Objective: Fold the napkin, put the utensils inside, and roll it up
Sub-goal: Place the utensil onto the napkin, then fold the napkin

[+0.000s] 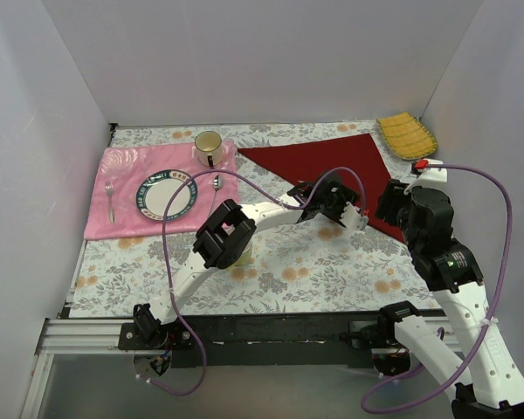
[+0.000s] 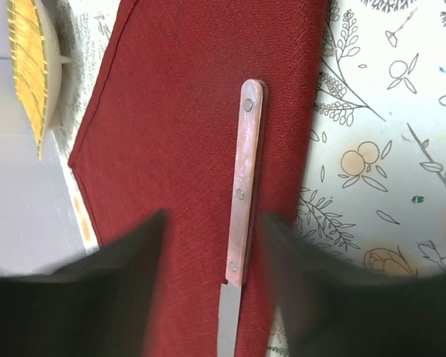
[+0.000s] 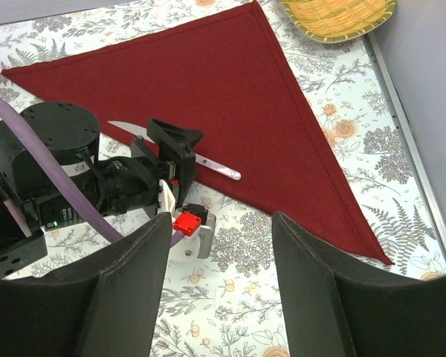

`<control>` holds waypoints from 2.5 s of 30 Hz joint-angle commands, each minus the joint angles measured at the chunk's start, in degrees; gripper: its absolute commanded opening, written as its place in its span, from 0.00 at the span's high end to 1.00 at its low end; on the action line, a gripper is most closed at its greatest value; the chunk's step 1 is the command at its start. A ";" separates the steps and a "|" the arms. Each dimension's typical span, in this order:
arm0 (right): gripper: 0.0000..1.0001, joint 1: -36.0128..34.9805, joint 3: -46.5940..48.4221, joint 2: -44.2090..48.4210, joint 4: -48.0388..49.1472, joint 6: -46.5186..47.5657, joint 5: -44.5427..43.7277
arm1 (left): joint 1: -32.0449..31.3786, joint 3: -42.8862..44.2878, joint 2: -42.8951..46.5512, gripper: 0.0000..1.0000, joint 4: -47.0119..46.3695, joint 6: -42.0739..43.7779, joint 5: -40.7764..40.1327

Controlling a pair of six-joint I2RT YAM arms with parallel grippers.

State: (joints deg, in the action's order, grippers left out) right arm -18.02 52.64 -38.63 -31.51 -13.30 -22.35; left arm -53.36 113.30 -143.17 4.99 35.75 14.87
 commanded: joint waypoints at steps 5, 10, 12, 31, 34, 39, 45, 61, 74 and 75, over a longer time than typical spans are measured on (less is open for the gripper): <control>0.35 -0.08 2.72 -2.23 2.24 -0.50 0.46 | 0.01 0.26 7.71 0.20 -1.21 -4.62 1.74; 0.36 -0.08 4.92 -4.52 1.62 -0.50 -0.50 | 0.63 -3.78 16.60 0.12 -8.47 -10.51 2.88; 0.36 -0.08 5.45 -6.54 0.84 -0.24 -2.42 | 1.07 -5.19 20.54 0.12 -11.40 -15.78 4.02; 0.33 2.73 17.48 -40.17 7.33 3.71 16.52 | 14.59 -32.80 50.53 0.17 -10.83 -93.36 -19.95; 0.32 0.72 23.17 -49.65 9.53 5.74 21.55 | 19.69 -32.34 52.29 0.23 2.98 -111.56 -26.65; 0.26 -4.38 38.47 -65.66 9.28 8.90 22.00 | 22.33 -38.50 62.82 0.18 2.55 -109.59 -33.93; 0.29 -9.13 71.41 -90.01 2.16 13.12 21.30 | 22.60 -38.94 67.41 0.10 7.65 -102.20 -40.79; 0.39 -13.53 77.97 -105.33 9.19 13.75 23.41 | 26.37 -37.28 61.45 0.16 14.51 -117.38 -25.96; 0.41 -4.84 59.44 -85.66 9.96 0.21 19.27 | 35.43 -23.84 35.37 0.41 12.32 -137.34 -14.08; 0.43 -3.79 56.20 -83.91 10.50 0.03 20.14 | 35.52 -22.43 33.24 0.41 13.45 -138.48 -14.17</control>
State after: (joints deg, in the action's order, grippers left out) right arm -27.00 114.30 -135.15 -24.18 -8.67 -2.92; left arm -17.43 84.36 -104.88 17.23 -96.53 -0.47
